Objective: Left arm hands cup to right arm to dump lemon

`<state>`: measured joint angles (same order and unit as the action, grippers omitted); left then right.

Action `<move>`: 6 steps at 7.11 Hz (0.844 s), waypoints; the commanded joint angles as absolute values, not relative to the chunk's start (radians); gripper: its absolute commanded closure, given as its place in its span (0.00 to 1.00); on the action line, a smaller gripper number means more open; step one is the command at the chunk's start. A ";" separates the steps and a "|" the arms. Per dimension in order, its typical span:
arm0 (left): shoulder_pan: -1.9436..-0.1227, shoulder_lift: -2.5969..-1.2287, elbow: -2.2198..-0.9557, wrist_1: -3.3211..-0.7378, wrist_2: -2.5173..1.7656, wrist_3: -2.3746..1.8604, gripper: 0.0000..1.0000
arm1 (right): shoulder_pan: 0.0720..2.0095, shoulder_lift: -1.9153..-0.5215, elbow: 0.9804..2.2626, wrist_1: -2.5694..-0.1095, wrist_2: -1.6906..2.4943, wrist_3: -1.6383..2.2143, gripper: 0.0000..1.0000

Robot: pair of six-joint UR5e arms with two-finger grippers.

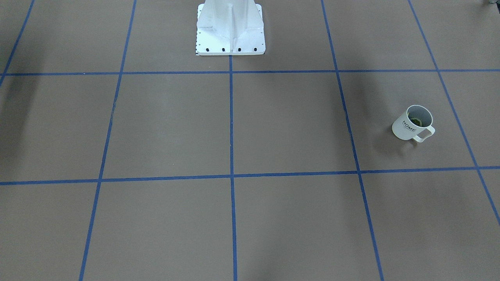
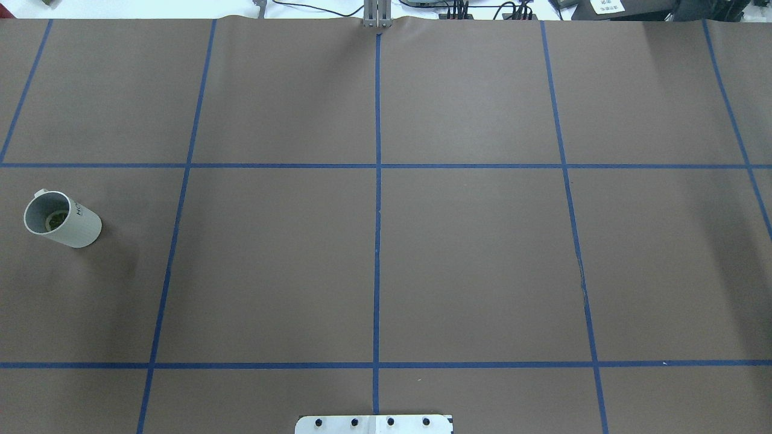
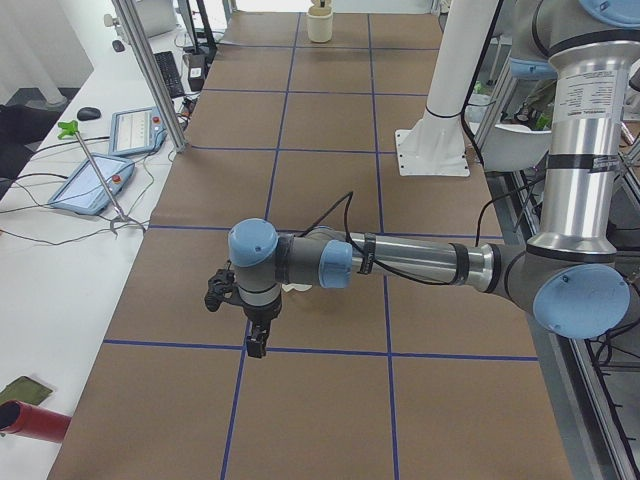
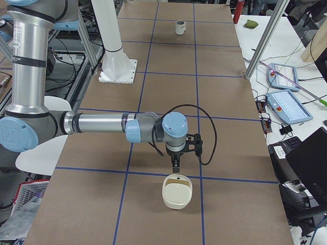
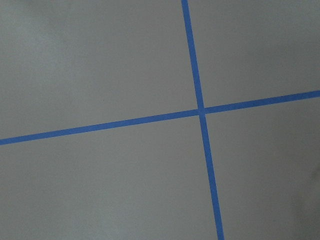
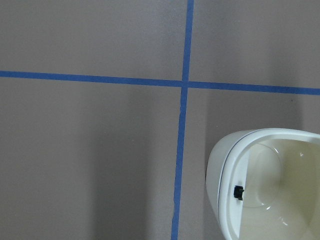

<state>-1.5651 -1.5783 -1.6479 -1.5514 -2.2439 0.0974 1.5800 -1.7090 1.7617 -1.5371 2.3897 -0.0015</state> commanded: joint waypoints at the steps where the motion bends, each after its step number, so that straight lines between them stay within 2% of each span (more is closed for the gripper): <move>1: -1.565 -1.571 -1.654 -1.554 -2.244 0.098 0.00 | 1.578 -1.709 1.763 -1.537 2.391 -0.002 0.00; 3: -1.565 -1.577 -1.672 -1.551 -2.246 0.088 0.00 | 1.578 -1.709 1.764 -1.537 2.391 -0.002 0.00; 6: -1.536 -1.585 -1.787 -1.545 -2.243 0.028 0.00 | 1.578 -1.707 1.770 -1.537 2.391 -0.002 0.00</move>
